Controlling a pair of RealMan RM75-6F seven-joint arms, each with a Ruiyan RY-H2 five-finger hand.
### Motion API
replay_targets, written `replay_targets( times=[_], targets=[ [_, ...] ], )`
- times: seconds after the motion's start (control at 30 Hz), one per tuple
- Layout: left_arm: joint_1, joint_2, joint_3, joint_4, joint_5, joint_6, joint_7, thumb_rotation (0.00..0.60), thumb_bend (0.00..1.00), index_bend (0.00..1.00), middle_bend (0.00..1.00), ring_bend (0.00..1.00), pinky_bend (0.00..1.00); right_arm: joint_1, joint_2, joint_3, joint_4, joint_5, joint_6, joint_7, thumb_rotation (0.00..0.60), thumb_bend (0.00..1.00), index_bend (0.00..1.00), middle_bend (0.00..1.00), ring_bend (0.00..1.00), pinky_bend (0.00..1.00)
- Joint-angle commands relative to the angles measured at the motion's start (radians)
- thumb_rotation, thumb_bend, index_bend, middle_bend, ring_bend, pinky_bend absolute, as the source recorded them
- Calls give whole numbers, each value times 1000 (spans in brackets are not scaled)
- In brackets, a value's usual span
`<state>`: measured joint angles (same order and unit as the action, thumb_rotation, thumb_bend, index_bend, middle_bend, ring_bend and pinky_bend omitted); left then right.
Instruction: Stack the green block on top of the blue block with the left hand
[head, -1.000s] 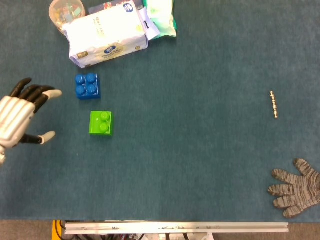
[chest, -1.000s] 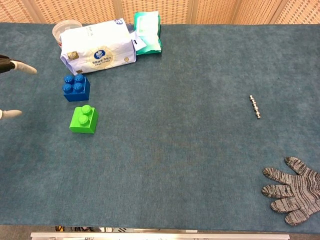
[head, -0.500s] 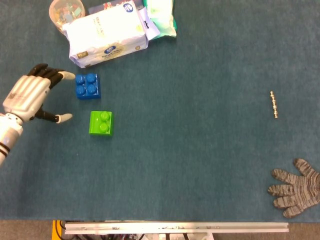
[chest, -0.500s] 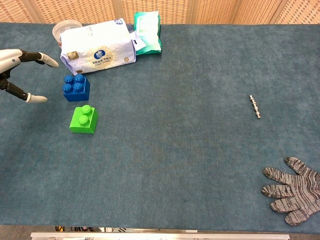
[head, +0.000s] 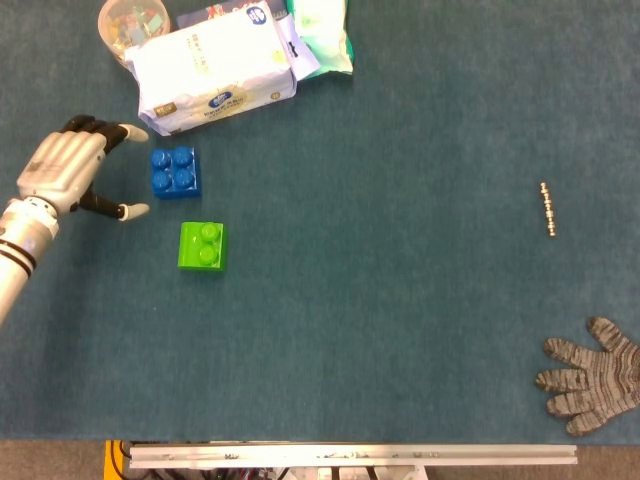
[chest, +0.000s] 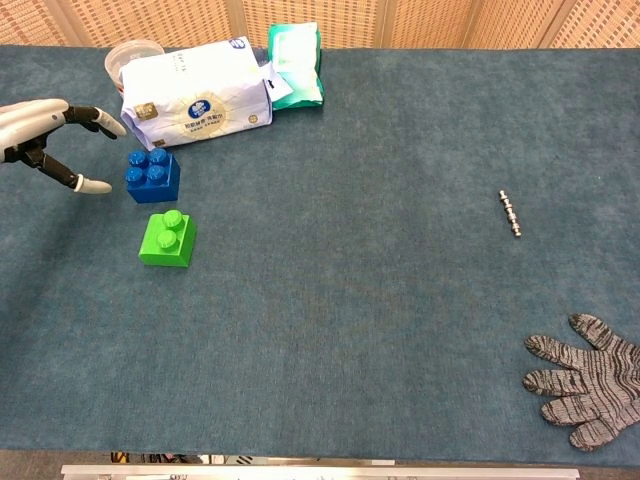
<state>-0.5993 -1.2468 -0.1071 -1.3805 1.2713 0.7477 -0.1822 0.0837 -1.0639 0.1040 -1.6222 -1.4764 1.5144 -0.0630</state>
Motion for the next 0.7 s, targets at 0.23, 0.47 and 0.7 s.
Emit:
replay_targets(
  times=[0.23,0.47,0.7],
  targets=[
    [-33,-36,-4,38,-29,-41,4,527,126,224,238,168,80,-4,0,0,1,5,1,1,600,233,313,354,223,222],
    [-60,-61,-6,56,-41,-71,14,526,125,232,236,169,85,-5,-1,0,3,9,-3,1,600,233,313,354,223,222],
    [-78,-74,1,47,-36,-85,25,526,125,245,234,169,84,-6,-3,-1,7,14,-6,3,600,233,314,354,223,222]
  ],
)
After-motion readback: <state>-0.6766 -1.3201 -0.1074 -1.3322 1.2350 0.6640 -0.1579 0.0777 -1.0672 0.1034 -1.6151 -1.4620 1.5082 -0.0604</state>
